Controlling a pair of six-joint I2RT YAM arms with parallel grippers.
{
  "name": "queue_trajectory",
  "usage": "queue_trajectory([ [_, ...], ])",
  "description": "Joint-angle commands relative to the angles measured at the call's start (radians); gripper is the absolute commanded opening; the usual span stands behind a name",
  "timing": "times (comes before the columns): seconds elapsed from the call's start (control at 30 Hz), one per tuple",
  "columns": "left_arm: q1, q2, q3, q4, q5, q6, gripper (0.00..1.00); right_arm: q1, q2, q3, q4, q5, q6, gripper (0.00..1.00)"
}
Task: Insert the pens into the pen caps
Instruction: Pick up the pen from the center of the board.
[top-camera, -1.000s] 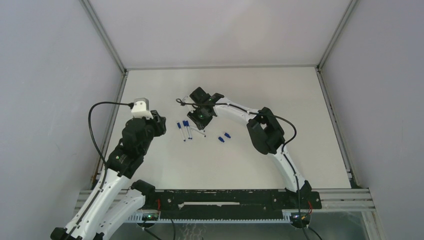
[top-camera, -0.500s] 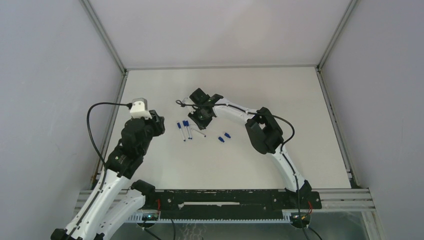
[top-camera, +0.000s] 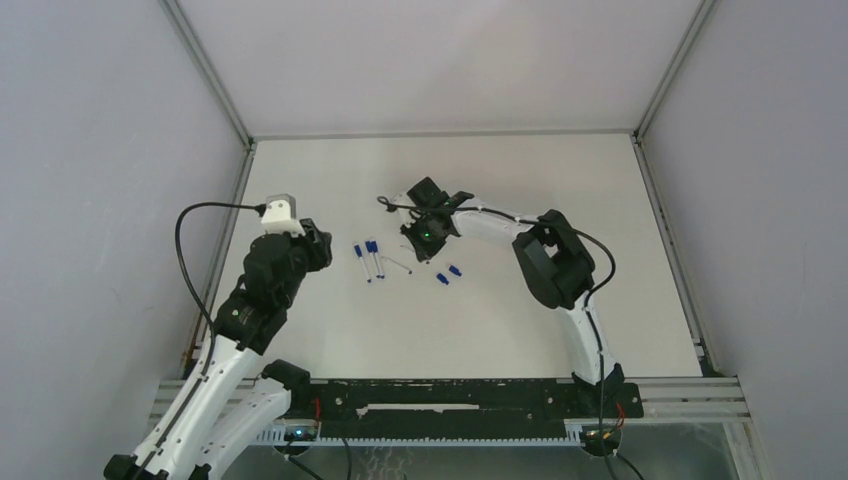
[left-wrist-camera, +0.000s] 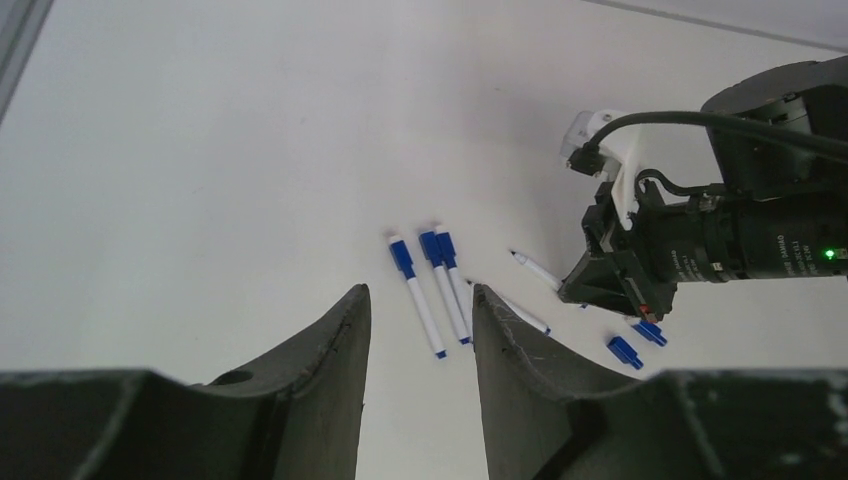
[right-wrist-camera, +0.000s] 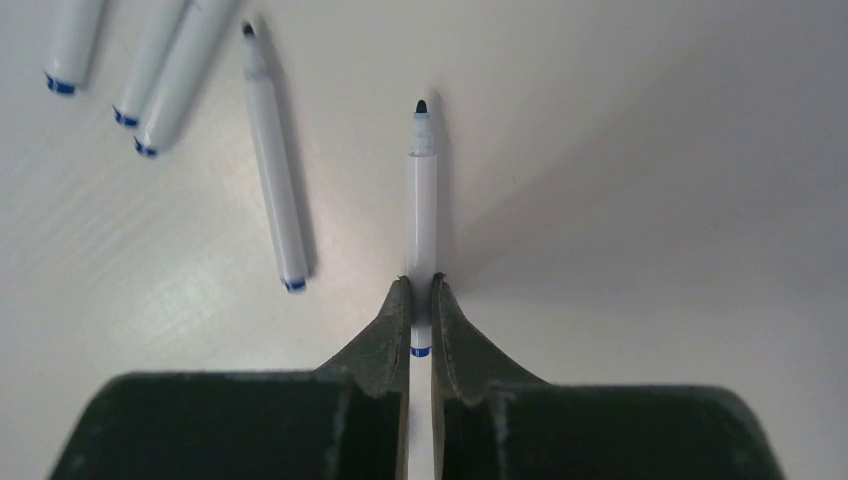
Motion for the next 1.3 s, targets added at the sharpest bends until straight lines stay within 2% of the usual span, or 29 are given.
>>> queue_trajectory([
  [0.0, 0.009, 0.007, 0.009, 0.085, 0.093, -0.075, 0.46, -0.053, -0.169, -0.115, 0.119, -0.12, 0.075, 0.04],
  [0.1, 0.009, 0.006, -0.026, 0.138, 0.147, -0.157, 0.46, -0.078, -0.251, -0.213, 0.198, -0.205, 0.139, 0.03],
  [0.2, 0.009, 0.003, -0.069, 0.215, 0.204, -0.245, 0.53, -0.101, -0.332, -0.31, 0.293, -0.287, 0.24, 0.02],
  [0.37, 0.009, 0.044, -0.148, 0.397, 0.339, -0.39, 0.58, -0.114, -0.434, -0.436, 0.462, -0.412, 0.393, 0.02],
  [0.53, 0.009, 0.14, -0.192, 0.553, 0.447, -0.503, 0.61, -0.1, -0.533, -0.503, 0.565, -0.447, 0.504, 0.01],
  [0.8, 0.008, 0.199, -0.182, 0.622, 0.519, -0.527, 0.61, -0.058, -0.628, -0.529, 0.688, -0.448, 0.62, 0.01],
  [1.07, 0.009, 0.237, -0.177, 0.686, 0.584, -0.539, 0.61, -0.045, -0.618, -0.529, 0.802, -0.473, 0.713, 0.02],
  [1.27, 0.009, 0.244, -0.177, 0.721, 0.593, -0.55, 0.61, -0.031, -0.616, -0.528, 0.81, -0.481, 0.714, 0.01],
])
